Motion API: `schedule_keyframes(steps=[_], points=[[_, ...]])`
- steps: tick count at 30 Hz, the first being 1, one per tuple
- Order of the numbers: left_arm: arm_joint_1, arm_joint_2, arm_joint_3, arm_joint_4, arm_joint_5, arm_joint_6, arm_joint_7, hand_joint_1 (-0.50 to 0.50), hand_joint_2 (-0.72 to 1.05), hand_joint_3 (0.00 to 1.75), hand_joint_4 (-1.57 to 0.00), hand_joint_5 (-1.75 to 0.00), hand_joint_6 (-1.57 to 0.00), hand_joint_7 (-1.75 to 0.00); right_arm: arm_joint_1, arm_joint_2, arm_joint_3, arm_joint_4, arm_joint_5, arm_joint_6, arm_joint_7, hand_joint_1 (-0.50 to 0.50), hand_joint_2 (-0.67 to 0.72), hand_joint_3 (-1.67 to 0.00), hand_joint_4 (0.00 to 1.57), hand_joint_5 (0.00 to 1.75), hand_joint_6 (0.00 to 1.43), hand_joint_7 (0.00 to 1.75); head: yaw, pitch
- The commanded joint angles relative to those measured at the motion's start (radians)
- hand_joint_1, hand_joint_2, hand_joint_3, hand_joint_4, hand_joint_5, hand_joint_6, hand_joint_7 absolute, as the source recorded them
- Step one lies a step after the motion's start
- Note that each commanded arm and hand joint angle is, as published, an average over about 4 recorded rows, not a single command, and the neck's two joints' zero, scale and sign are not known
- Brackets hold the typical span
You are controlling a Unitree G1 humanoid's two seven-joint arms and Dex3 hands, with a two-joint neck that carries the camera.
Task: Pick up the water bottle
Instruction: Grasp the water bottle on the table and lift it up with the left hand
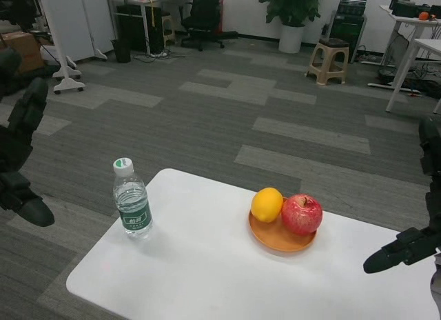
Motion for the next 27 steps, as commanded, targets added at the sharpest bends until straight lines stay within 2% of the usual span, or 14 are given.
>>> schedule_keyframes(steps=[1, 11, 15, 20, 27], points=[[-0.021, -0.032, 0.003, 0.043, 0.031, -0.012, -0.014, -0.5, -0.46, 0.09, 0.0, 0.0, 0.0, -0.28, -0.013, -0.004, -0.004, 0.006, 0.003, -0.003, -0.003, -0.29, 0.53, 0.0, 0.0, 0.0, 0.0, 0.0, 0.015, -0.002], [-0.052, -0.086, -0.06, 0.194, 0.123, -0.095, -0.037, -0.5, -0.46, 0.09, 0.0, 0.0, 0.0, -0.28, 0.002, -0.007, -0.012, -0.003, 0.003, -0.004, -0.003, -0.29, 0.53, 0.0, 0.0, 0.0, 0.0, 0.0, 0.054, -0.021], [-0.081, -0.098, -0.106, 0.3, 0.184, -0.134, -0.046, -0.5, -0.46, 0.09, 0.0, 0.0, 0.0, -0.28, 0.003, -0.015, -0.007, -0.003, 0.004, -0.004, -0.003, -0.29, 0.53, 0.0, 0.0, 0.0, 0.0, 0.0, 0.088, -0.024], [-0.115, -0.106, -0.154, 0.386, 0.211, -0.174, -0.049, -0.5, -0.46, 0.09, 0.0, 0.0, 0.0, -0.28, 0.007, -0.017, -0.008, -0.005, 0.005, -0.005, -0.003, -0.29, 0.53, 0.0, 0.0, 0.0, 0.0, 0.0, 0.148, -0.03], [-0.133, -0.106, -0.184, 0.434, 0.306, -0.171, -0.052, -0.5, -0.46, 0.07, 0.0, 0.0, 0.0, -0.28, 0.013, -0.016, -0.011, -0.006, 0.005, -0.005, -0.003, -0.29, 0.53, 0.0, 0.0, 0.0, 0.0, 0.0, 0.212, -0.027]])
